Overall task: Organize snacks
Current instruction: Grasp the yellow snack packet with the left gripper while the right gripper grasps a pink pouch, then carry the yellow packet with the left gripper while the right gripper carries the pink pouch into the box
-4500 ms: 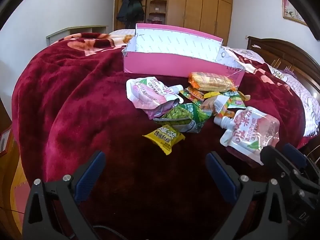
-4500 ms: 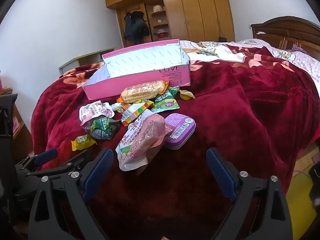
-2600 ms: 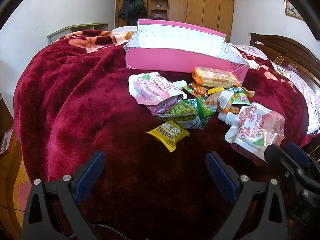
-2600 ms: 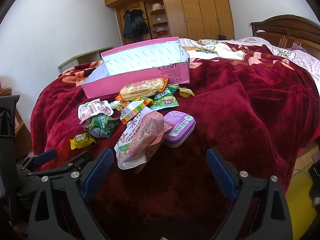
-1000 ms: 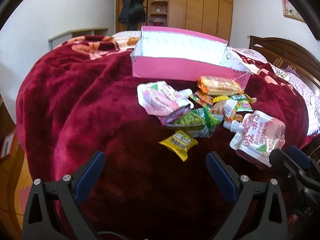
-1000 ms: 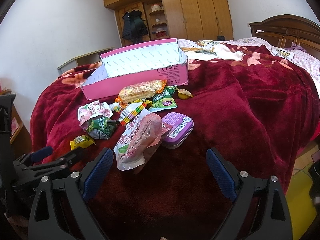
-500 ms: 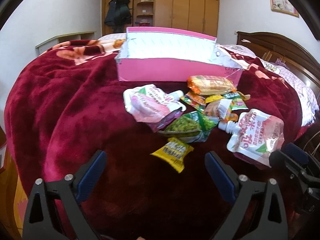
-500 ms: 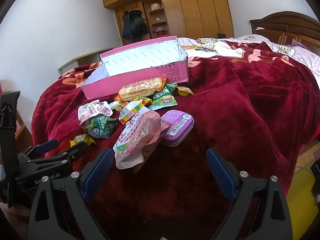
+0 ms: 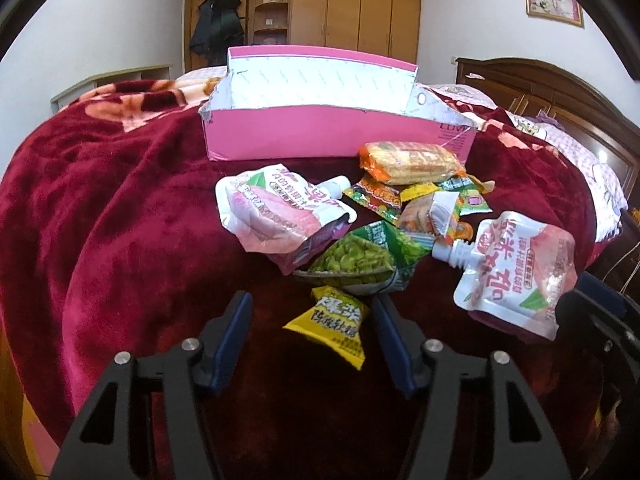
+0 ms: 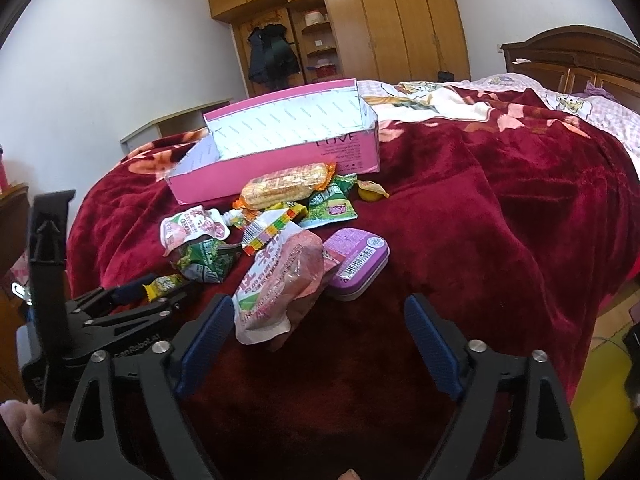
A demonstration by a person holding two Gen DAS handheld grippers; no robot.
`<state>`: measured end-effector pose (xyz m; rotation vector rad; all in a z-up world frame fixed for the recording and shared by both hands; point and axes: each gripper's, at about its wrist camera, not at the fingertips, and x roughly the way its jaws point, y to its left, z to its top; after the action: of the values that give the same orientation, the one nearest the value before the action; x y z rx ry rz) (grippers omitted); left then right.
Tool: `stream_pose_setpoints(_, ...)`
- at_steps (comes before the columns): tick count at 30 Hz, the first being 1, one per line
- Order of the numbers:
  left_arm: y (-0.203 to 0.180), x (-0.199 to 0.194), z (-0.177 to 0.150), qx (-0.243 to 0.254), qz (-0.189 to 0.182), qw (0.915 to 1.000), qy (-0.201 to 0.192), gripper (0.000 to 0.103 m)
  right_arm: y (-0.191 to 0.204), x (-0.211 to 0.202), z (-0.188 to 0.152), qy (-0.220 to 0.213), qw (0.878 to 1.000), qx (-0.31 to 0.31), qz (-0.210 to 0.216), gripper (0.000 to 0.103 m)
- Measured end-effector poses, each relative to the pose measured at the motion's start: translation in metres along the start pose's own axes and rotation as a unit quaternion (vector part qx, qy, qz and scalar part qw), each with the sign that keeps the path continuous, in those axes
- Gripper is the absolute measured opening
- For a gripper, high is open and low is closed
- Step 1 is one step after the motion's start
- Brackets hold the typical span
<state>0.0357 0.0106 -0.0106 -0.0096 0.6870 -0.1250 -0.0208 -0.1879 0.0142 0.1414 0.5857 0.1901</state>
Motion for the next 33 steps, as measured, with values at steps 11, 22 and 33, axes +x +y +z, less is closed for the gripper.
stream_pose_setpoints(11, -0.002, -0.005, -0.003, 0.011, 0.000, 0.9999, -0.010, 0.056, 0.010, 0.003, 0.009, 0.001, 0.999, -0.019, 0.027, 0.064)
stream_pose_setpoints(22, 0.008, -0.009, -0.005, 0.000, -0.007, 0.9999, -0.014, 0.042, 0.018, 0.015, 0.011, 0.015, 0.999, -0.028, 0.042, 0.051)
stream_pose_setpoints(33, 0.010, -0.016, -0.007, 0.000, -0.003, 0.9999, -0.012, 0.033, 0.017, 0.032, 0.020, 0.015, 0.999, -0.022, 0.029, 0.052)
